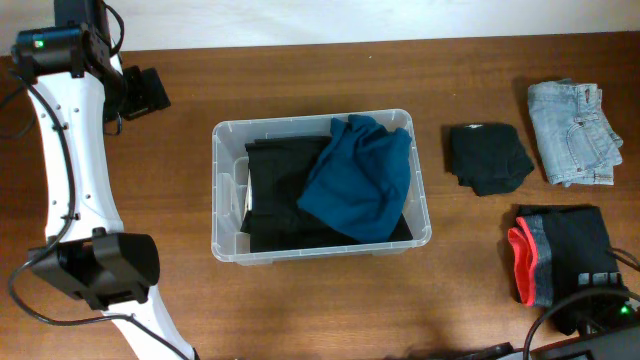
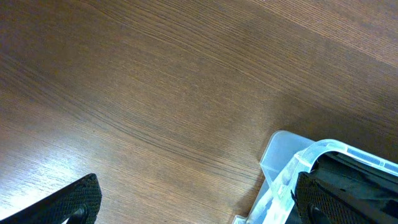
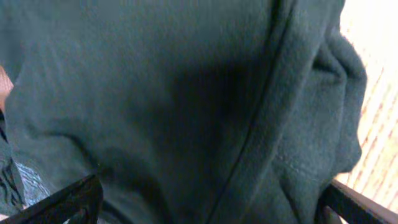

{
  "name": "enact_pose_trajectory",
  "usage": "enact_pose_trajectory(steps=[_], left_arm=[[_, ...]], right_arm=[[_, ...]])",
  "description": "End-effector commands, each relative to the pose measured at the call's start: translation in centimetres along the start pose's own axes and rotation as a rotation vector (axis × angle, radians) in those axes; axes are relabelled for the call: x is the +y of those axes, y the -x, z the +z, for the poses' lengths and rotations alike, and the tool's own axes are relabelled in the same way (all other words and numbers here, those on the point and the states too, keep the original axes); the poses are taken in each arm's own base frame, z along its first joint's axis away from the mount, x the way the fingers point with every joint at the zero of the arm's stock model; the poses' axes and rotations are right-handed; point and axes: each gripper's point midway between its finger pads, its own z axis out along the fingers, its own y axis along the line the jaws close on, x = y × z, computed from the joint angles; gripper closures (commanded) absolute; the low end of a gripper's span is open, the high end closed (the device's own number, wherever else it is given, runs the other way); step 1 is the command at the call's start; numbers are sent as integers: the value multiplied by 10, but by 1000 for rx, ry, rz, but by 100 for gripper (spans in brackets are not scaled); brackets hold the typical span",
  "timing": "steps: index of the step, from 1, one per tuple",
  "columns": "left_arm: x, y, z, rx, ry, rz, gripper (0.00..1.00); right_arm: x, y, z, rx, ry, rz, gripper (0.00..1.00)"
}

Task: Pack container
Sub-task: 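Lower the right gripper onto the black leggings and close it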

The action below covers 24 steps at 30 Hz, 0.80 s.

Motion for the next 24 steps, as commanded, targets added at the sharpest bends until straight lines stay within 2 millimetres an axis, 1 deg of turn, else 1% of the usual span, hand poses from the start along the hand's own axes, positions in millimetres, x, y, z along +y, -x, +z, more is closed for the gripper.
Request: enact_pose_trajectory(steps=[1,6,12,16,24], left_arm=[[2,-1,-2,0,-9,-16,1],[2,-1,-2,0,-9,-16,1],[2,-1,-2,0,-9,-16,0],[2,-1,-2,0,-9,-16,1],[2,-1,-2,0,-9,-16,1]], right_arm=[[2,-5,4,11,17,-33,2],[18,-1,3,-1,105,-64,2],[21,3,3,-16,122,-74,2],[31,3,4,-23,188,-87,2],[26,-3,18,28,199,-55,2]])
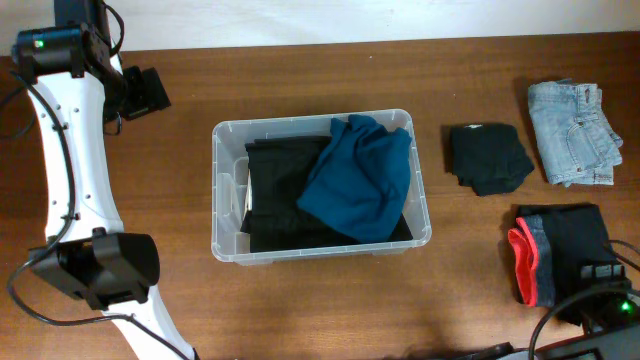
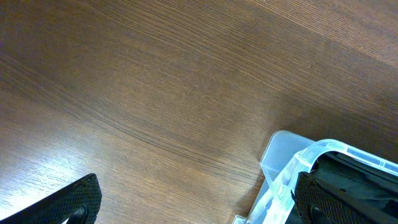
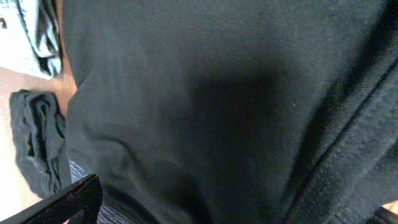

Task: Pack container
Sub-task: 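Lower the right gripper onto the black leggings and close it, then lift the black leggings with the right gripper and carry them left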

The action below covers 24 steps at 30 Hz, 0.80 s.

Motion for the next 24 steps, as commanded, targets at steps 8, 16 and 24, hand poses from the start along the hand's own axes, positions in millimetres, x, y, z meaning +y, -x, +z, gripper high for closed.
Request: enact_pose_trajectory(steps=[8,16,24], left_arm=[[2,-1,-2,0,-9,-16,1],[2,-1,-2,0,-9,-16,1],[2,-1,-2,0,-9,-16,1]], right_arm=[[-5,-24,34,146,109,79,2],[-20,-32,44,184,59,109,6],[-27,-33,45,183,20,108,34]])
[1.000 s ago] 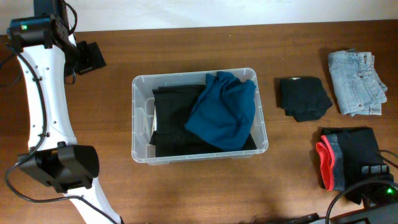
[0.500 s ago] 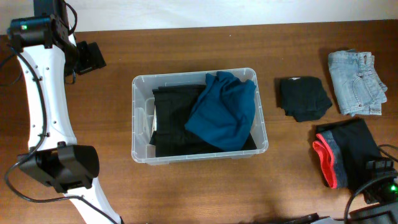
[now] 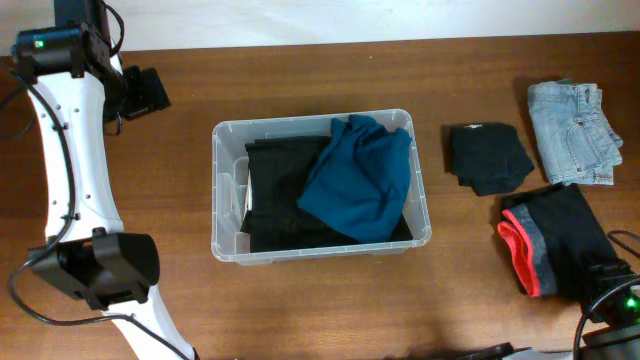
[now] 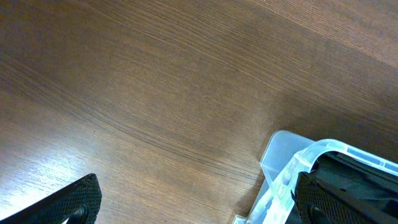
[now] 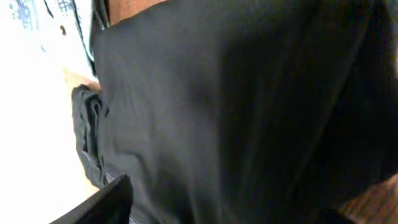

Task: Pack container
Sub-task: 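Lift the black leggings with the right gripper and carry them left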

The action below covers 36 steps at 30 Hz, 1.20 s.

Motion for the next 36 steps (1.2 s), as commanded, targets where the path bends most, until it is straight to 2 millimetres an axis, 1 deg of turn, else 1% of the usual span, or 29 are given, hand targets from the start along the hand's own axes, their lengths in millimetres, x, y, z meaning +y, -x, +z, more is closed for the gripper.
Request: enact_pose_trajectory(steps=[1,2,5,8,14,15,17,18,19,22,27,31,36], left_arm=[[2,-1,-2,0,-9,-16,1],[2,-1,-2,0,-9,-16,0],[2,-1,-2,0,-9,-16,1],[2,-1,-2,0,-9,-16,1],[2,-1,-2,0,-9,-16,1],[2,-1,-2,0,-9,-16,1],[2,-1,-2,0,-9,-16,0],[2,-1,-2,0,-9,-16,1],[2,-1,-2,0,-9,-16,1],[2,-1,-2,0,-9,-16,1],[2,-1,-2,0,-9,-16,1],[2,-1,-2,0,-9,-16,1],[2,-1,-2,0,-9,-16,1]], right_arm=[[-49,-38,13,95,-189,92,34],[-49,-38,13,95,-190,92,34],[-49,-39,13,97,-194,94,42],[-50,-40,13,100,-197,98,62],[-50,-43,12,111,-199,108,76],[-50,-43,12,111,-199,108,81],[-50,-43,12,111,-199,117,88],[-50,-43,12,111,-199,124,94],[-50,-43,12,110,-200,138,96],[-42,-43,13,115,-157,142,96],[-15,-40,13,129,-18,147,96],[12,-35,5,134,92,113,96],[48,-31,-12,140,217,52,96]])
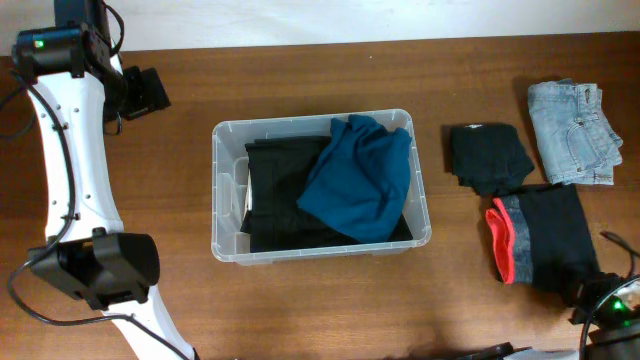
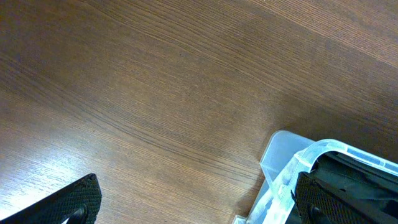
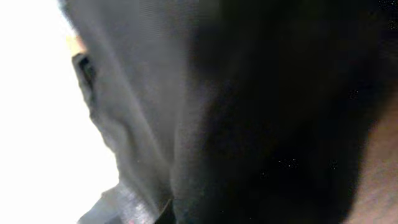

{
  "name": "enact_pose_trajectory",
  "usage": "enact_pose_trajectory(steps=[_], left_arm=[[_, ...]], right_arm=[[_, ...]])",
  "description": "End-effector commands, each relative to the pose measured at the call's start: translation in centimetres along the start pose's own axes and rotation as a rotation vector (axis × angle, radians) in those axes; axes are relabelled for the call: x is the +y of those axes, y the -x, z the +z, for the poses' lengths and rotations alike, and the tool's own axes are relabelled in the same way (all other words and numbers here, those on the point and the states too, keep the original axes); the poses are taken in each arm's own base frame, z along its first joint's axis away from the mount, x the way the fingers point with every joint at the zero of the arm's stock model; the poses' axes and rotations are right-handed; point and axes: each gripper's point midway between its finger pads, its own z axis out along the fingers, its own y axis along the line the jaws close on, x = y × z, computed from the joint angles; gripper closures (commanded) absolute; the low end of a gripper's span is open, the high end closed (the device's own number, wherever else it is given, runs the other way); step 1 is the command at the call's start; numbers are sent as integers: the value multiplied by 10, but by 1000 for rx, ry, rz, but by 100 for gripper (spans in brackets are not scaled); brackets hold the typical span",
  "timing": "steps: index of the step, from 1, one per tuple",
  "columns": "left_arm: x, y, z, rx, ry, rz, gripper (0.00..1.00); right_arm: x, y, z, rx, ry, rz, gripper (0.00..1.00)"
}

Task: Pack container
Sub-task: 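Lift the black leggings with the right gripper and carry them left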

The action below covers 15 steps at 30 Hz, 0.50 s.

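A clear plastic bin (image 1: 222,190) in the middle of the table holds black clothing (image 1: 275,195) with a teal cloth (image 1: 360,180) on top. To the right lies a black garment with a red and grey band (image 1: 540,240). My right gripper (image 1: 586,298) is at its near right corner, shut on the cloth. That garment (image 3: 249,112) fills the right wrist view and hides the fingers. My left gripper (image 2: 199,208) stands open over bare wood beyond the bin's far left corner (image 2: 283,162), holding nothing.
A folded black garment (image 1: 487,157) lies right of the bin and touches the banded one. Folded light-blue jeans (image 1: 573,133) are at the far right. The left arm (image 1: 75,170) runs along the table's left side.
The banded black garment has shifted further left and towards the folded black garment, with my right gripper on its near right corner. The left arm has not moved.
The banded garment first lay at the near right with my right gripper open over it. Then the gripper was lower at its near edge. After that the garment was turned and nearer the bin, and now it is closer still. The left gripper stayed open throughout.
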Motion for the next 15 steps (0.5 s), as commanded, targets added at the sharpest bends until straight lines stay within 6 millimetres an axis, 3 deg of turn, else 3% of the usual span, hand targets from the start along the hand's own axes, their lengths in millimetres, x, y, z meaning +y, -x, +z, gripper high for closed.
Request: enact_pose_trajectory(steps=[1,9,15], left_arm=[[2,-1,-2,0,-9,-16,1],[2,-1,-2,0,-9,-16,1],[2,-1,-2,0,-9,-16,1]], right_arm=[[50,1,-15,-3,164,-150,96],[122,-21,-56,1,334,-280,96],[179,-54,-88,-6,419,-390,96]])
